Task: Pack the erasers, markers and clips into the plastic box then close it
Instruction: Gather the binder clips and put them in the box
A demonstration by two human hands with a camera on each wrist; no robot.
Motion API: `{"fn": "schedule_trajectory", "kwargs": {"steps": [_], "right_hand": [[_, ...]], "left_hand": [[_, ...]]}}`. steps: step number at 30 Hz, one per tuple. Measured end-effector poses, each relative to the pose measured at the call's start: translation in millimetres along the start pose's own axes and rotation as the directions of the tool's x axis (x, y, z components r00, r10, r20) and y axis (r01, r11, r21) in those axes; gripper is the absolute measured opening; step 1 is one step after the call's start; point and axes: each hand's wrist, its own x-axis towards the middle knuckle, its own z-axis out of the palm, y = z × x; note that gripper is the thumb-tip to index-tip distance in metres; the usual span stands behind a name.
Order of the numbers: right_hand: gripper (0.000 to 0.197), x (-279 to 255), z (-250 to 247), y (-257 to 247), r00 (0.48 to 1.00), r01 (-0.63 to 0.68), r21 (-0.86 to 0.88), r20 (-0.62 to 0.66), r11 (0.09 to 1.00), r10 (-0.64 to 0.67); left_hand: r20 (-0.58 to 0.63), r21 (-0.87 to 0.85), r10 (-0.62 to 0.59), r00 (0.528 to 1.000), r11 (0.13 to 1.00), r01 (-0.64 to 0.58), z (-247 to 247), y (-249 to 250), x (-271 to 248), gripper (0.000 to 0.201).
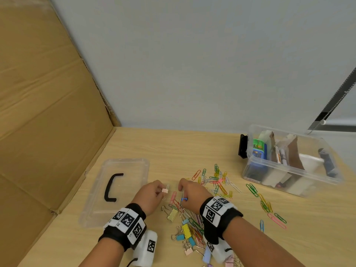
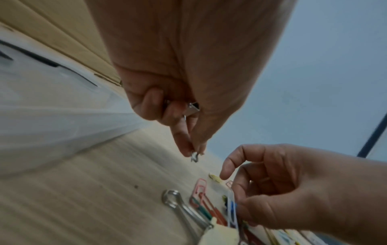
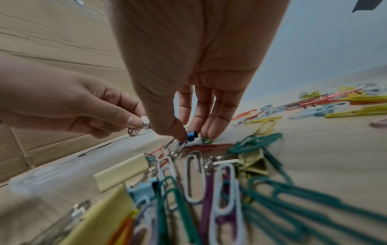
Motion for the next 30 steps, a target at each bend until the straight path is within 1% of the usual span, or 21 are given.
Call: {"fn": "schedule_trajectory", "kwargs": {"steps": [2, 5, 7, 9, 11, 13, 14, 16, 18, 19, 20, 21, 22, 23, 24, 25, 26, 27, 28, 29, 30], "right_hand": [[0.031, 0.1, -0.6, -1.4, 1.0, 0.001, 0.017, -0.009, 1.0, -0.001], [0.031, -0.7, -1.0, -2.4, 1.0, -0.005, 0.069, -0.022, 0.998, 0.007], [0.032, -1.3, -2.0, -1.0, 0.998, -0.003, 0.123, -0.067, 0.992, 0.012], [0.034, -2.6, -5.6, 1.2, 0.991, 0.02, 0.174, -0.135, 0.984, 0.004], [0.037, -3.1, -9.7, 4.3, 0.985, 0.046, 0.174, -0.171, 0.984, -0.015], [0.038, -4.5, -13.1, 7.7, 0.979, 0.049, 0.148, -0.202, 0.988, -0.019], [0.036, -5.1, -15.4, 9.5, 0.971, 0.053, 0.147, -0.238, 0.988, -0.017], [0.032, -7.5, -20.7, 12.2, 0.95, 0.067, 0.189, -0.311, 0.98, -0.005], [0.028, -8.5, -23.5, 16.2, 0.935, 0.071, 0.275, -0.354, 0.959, 0.032], [0.026, -8.5, -23.6, 19.0, 0.931, 0.059, 0.329, -0.358, 0.943, 0.066], [0.025, -8.3, -23.8, 22.0, 0.933, 0.033, 0.399, -0.341, 0.916, 0.115], [0.022, -8.4, -24.4, 24.4, 0.938, 0.0, 0.49, -0.302, 0.872, 0.17], [0.021, -8.3, -24.4, 26.0, 0.945, -0.039, 0.59, -0.241, 0.807, 0.222], [0.023, -9.7, -24.3, 25.9, 0.952, -0.072, 0.673, -0.173, 0.736, 0.252], [0.027, -11.7, -23.7, 24.2, 0.96, -0.094, 0.728, -0.115, 0.68, 0.255], [0.032, -14.0, -22.6, 21.5, 0.969, -0.099, 0.758, -0.073, 0.645, 0.235], [0.034, -16.3, -21.1, 17.2, 0.979, -0.098, 0.767, -0.041, 0.635, 0.2], [0.034, -19.1, -18.3, 11.1, 0.987, -0.096, 0.749, -0.014, 0.656, 0.16], [0.033, -21.4, -14.6, 4.7, 0.992, -0.096, 0.7, 0.01, 0.708, 0.124], [0.032, -23.3, -10.8, -1.8, 0.995, -0.091, 0.612, 0.029, 0.786, 0.093], [0.03, -25.4, -7.2, -8.3, 0.997, -0.076, 0.485, 0.04, 0.871, 0.065]], "left_hand": [[0.0, -0.081, -0.008, 1.0, 0.997, 0.008, -0.1, -2.2, -0.5, 0.012], [0.015, -0.171, -0.031, 0.999, 0.985, 0.033, -1.0, -4.5, -0.9, 0.018], [0.036, -0.229, -0.054, 0.998, 0.971, 0.061, -1.7, -4.5, -1.9, 0.018], [0.055, -0.287, -0.06, 0.997, 0.955, 0.073, -2.5, -3.3, -4.1, 0.013], [0.076, -0.325, -0.058, 0.995, 0.942, 0.08, -2.4, -3.0, -4.2, 0.008], [0.096, -0.358, -0.07, 0.993, 0.929, 0.1, -1.8, -3.0, -3.2, 0.01], [0.103, -0.386, -0.086, 0.991, 0.915, 0.119, -1.9, -2.4, -2.5, 0.011], [0.13, -0.474, -0.136, 0.982, 0.862, 0.181, -1.9, -1.2, -0.8, 0.016], [0.172, -0.579, -0.192, 0.966, 0.774, 0.257, -2.3, 0.6, -1.0, 0.021], [0.194, -0.636, -0.213, 0.958, 0.716, 0.288, -2.0, 1.9, -1.9, 0.023], [0.215, -0.697, -0.227, 0.95, 0.645, 0.312, -1.9, 3.7, -2.7, 0.024], [0.234, -0.755, -0.231, 0.944, 0.568, 0.326, -2.1, 6.0, -3.8, 0.024], [0.248, -0.798, -0.231, 0.941, 0.502, 0.333, -3.0, 8.0, -5.1, 0.024], [0.255, -0.825, -0.228, 0.94, 0.456, 0.335, -3.8, 9.5, -6.3, 0.024], [0.262, -0.839, -0.225, 0.938, 0.426, 0.337, -5.0, 11.1, -7.4, 0.023], [0.268, -0.845, -0.224, 0.937, 0.412, 0.341, -5.9, 11.7, -8.2, 0.022], [0.275, -0.844, -0.224, 0.935, 0.409, 0.347, -6.7, 11.9, -8.9, 0.022], [0.281, -0.84, -0.225, 0.933, 0.412, 0.353, -7.3, 11.9, -9.7, 0.022], [0.286, -0.839, -0.226, 0.931, 0.41, 0.357, -8.1, 11.9, -10.6, 0.022], [0.29, -0.84, -0.228, 0.929, 0.404, 0.361, -8.7, 11.6, -11.1, 0.023], [0.294, -0.84, -0.229, 0.928, 0.401, 0.365, -9.3, 11.6, -12.0, 0.024]]}}
